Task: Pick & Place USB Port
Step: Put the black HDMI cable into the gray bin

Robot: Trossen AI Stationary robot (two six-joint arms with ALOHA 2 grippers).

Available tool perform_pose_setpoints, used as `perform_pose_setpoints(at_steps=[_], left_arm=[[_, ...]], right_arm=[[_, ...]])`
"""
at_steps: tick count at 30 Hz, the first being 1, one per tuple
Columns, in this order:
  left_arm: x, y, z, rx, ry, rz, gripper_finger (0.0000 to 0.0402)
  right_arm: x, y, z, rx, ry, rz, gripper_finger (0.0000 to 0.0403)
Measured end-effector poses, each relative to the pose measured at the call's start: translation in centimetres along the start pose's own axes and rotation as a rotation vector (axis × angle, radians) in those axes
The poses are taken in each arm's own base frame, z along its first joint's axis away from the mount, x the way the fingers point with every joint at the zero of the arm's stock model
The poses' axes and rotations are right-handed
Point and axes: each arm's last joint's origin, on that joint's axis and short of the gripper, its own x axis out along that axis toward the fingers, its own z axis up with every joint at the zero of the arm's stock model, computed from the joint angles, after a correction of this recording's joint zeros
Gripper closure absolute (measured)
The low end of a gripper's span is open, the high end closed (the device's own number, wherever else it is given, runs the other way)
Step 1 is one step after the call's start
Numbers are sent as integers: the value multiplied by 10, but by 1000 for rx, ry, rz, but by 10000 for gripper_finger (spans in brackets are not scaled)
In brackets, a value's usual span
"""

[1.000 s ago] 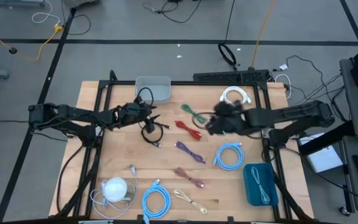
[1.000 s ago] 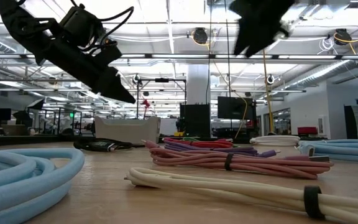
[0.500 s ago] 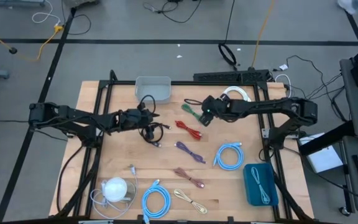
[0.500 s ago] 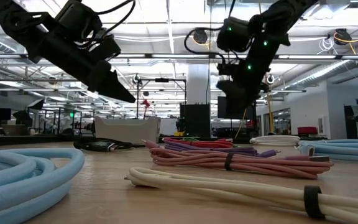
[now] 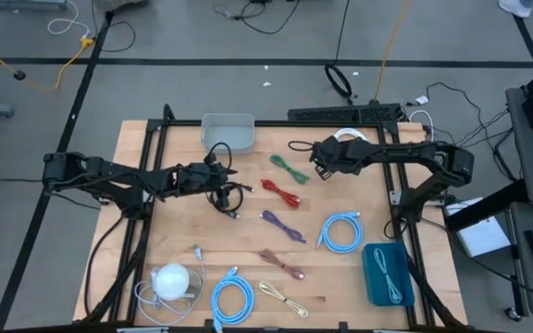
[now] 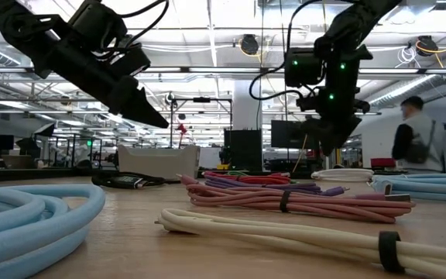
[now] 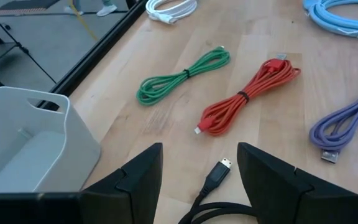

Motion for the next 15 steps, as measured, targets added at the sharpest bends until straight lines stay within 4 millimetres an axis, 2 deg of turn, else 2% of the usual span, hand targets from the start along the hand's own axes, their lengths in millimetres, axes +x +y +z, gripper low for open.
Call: perform_pose_setpoints(at_steps=[4,9,15], left_arm=[[0,-1,-3,14,31,-13,192],[-3,-2,-16,39,163,-41,192],[-12,-2,-22,-10,280,-65,192]], right_arm=[[-8,19,3,-67,-31,226,197],[-34,58,-4,-189,-121,548,197],[-64,90,-17,-254,-253,721,197]])
